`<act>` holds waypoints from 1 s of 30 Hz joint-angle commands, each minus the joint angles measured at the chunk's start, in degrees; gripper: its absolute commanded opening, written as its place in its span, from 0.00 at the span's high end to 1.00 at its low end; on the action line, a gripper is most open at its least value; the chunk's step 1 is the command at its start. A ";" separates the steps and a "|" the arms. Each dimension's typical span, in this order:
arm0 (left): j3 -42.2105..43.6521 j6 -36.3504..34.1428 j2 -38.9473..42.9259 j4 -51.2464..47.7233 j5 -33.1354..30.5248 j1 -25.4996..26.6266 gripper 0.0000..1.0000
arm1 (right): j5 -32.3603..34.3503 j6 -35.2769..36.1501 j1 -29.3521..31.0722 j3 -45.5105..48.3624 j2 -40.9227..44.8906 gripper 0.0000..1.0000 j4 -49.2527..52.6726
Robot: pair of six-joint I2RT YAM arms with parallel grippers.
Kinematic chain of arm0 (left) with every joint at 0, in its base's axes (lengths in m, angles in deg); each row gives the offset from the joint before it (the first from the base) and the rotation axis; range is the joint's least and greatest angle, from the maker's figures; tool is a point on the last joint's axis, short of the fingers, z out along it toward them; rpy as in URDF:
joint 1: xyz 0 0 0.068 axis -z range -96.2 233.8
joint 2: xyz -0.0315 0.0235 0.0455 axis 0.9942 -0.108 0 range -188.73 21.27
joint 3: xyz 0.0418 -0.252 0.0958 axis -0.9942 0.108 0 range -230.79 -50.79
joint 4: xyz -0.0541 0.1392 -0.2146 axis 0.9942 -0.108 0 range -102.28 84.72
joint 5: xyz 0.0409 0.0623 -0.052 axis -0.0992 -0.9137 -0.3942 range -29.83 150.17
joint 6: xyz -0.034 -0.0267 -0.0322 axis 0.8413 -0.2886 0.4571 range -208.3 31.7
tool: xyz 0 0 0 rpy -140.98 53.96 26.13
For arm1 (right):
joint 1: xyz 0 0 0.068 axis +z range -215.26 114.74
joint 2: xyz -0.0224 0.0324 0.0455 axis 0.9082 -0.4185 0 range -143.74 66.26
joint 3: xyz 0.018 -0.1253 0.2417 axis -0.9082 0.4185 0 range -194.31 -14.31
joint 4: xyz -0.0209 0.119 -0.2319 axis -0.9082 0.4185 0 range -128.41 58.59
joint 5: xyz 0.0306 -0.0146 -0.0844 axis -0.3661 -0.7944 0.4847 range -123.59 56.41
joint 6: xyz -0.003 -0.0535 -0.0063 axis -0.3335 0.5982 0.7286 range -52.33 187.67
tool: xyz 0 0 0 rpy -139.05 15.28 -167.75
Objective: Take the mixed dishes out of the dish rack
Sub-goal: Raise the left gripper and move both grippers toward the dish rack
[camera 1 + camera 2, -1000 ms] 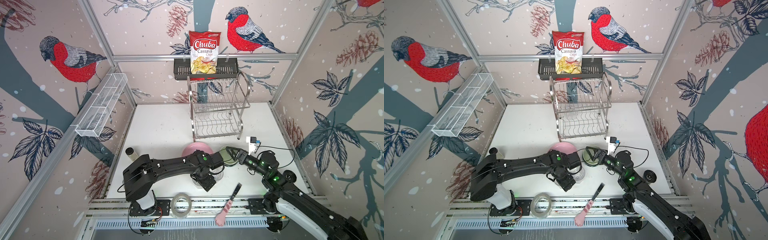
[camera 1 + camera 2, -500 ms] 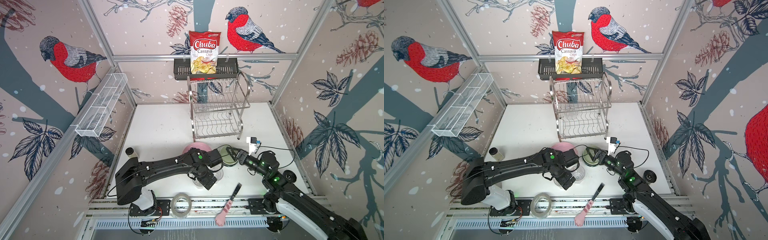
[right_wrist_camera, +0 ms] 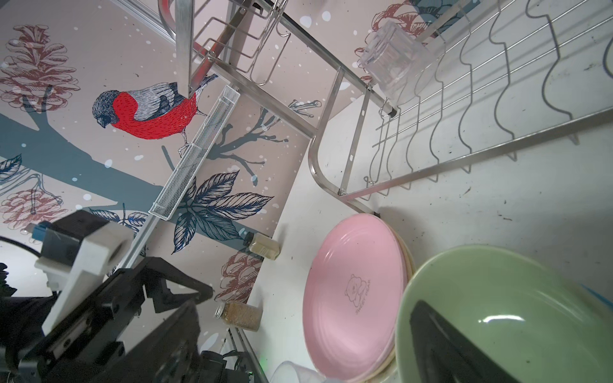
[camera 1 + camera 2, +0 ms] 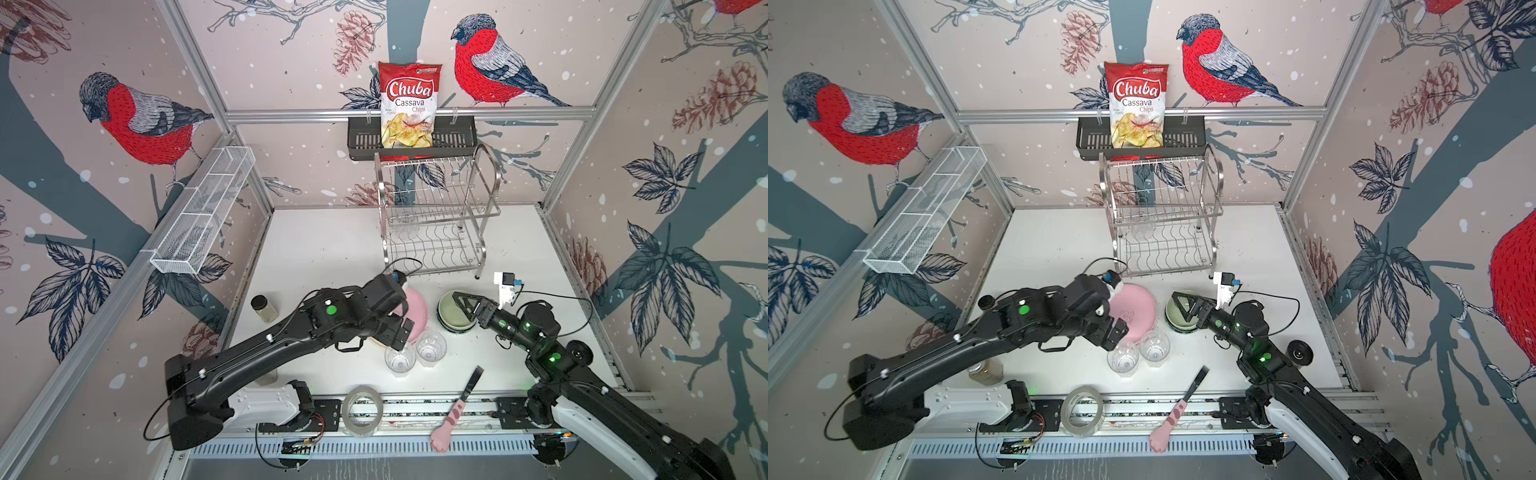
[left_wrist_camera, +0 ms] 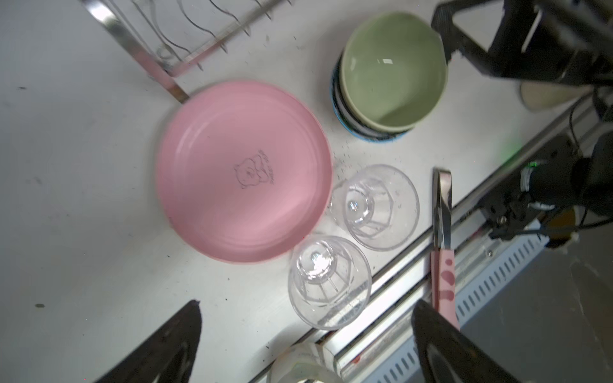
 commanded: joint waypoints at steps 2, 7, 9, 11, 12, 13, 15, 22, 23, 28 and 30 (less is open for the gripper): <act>0.96 0.19 4.81 4.40 -7.56 -1.99 0.03 | 1.15 1.78 -0.12 -1.47 0.09 0.01 1.59; 2.16 0.23 7.82 6.38 -12.68 -2.43 0.03 | 2.37 3.64 -0.15 -3.56 -0.43 0.01 2.79; 3.00 0.23 8.78 7.40 -13.71 -2.53 0.03 | 3.01 4.62 -0.15 -4.30 -0.82 0.01 3.13; 3.97 0.36 9.62 8.08 -14.29 -2.78 0.03 | 3.44 5.93 -0.23 -5.56 -1.36 0.01 4.03; 4.33 0.48 9.88 8.31 -14.30 -2.93 0.03 | 3.64 6.59 -0.32 -6.21 -1.63 0.01 4.57; 4.75 0.63 10.10 8.64 -14.40 -3.12 0.03 | 3.92 7.31 -0.41 -6.86 -2.11 0.01 5.25; 5.55 0.85 10.31 9.57 -14.26 -3.49 0.03 | 4.67 8.79 -0.41 -8.12 -3.16 0.01 6.44; 8.69 1.25 9.72 15.31 -11.67 -6.49 0.03 | 6.82 12.94 -0.67 -11.56 -8.62 0.01 8.51; 9.32 1.22 9.58 16.27 -9.95 -7.78 0.03 | 6.74 13.30 -0.76 -12.00 -9.60 0.00 8.37; 12.76 1.29 8.85 21.29 -2.02 -15.58 0.03 | 6.87 15.53 -0.94 -14.80 -15.08 0.01 7.50; 13.48 1.56 8.04 23.01 0.22 -17.46 0.03 | 7.30 16.33 -0.94 -16.33 -17.68 0.01 7.43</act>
